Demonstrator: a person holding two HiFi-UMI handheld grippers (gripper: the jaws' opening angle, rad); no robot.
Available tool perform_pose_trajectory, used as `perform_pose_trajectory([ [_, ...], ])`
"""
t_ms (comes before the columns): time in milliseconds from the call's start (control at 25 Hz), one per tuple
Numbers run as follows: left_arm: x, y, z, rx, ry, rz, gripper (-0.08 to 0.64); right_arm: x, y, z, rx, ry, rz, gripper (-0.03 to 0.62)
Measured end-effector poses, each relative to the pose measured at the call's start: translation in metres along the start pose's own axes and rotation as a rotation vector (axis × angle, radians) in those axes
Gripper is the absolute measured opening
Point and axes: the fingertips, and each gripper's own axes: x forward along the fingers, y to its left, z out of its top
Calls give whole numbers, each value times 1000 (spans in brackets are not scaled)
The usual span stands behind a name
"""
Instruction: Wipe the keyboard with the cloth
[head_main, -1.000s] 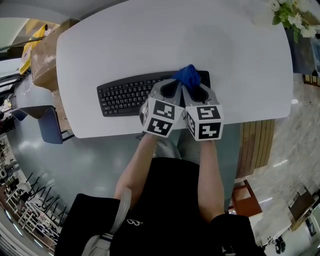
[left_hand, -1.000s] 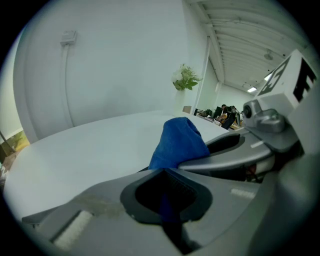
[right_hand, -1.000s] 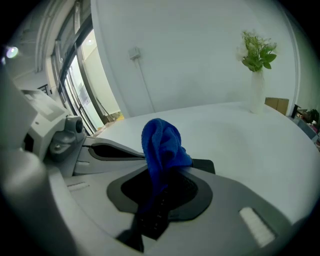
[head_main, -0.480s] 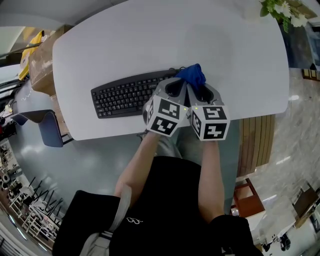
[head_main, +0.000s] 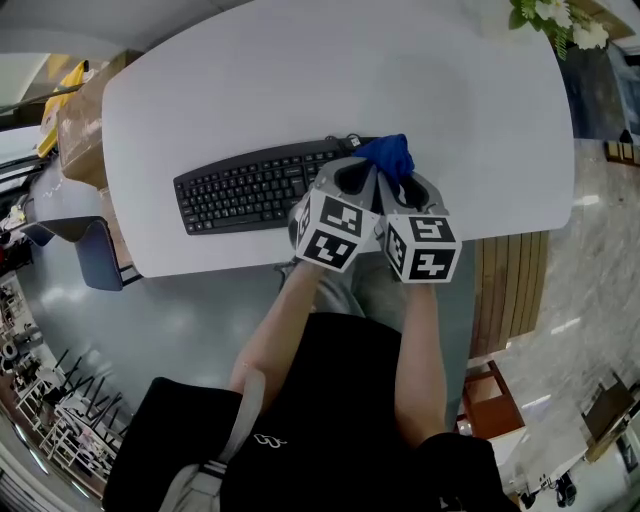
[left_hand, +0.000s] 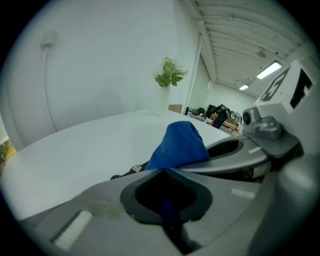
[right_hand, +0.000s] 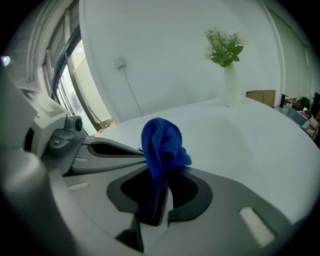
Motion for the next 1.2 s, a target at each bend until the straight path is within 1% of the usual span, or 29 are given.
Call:
perform_pose_trajectory([
  [200, 4, -6, 2, -1, 9, 44, -4, -1, -8, -2, -23, 12, 39, 97],
  [280, 7, -12, 4, -14, -3, 56, -3, -4, -15, 1, -69, 3, 27, 95],
  [360, 9, -18, 8, -23, -33, 61, -4, -12, -19, 10, -143, -31, -8, 95],
  [440, 1, -22, 14, -36, -80, 73, -5, -22, -14, 23, -208, -74, -20, 92],
  [560, -16, -14, 23, -58, -144, 103, -5, -29, 4, 46, -280, -123, 3, 92],
  [640, -33, 1, 28, -71, -184, 132, -3, -30, 21, 59, -300, -149, 29, 92],
  [800, -90, 48, 23, -87, -256, 211, -3, -29, 75, 76, -298, -208, 92, 92],
  [920, -143, 91, 6, -131, -291, 281, -3, -23, 132, 85, -297, -232, 163, 92],
  [1040, -194, 131, -21, -175, -317, 361, -3, -12, 199, 82, -322, -235, 271, 92],
  [1200, -253, 174, -69, -216, -326, 446, -3, 11, 285, 58, -359, -198, 391, 92],
])
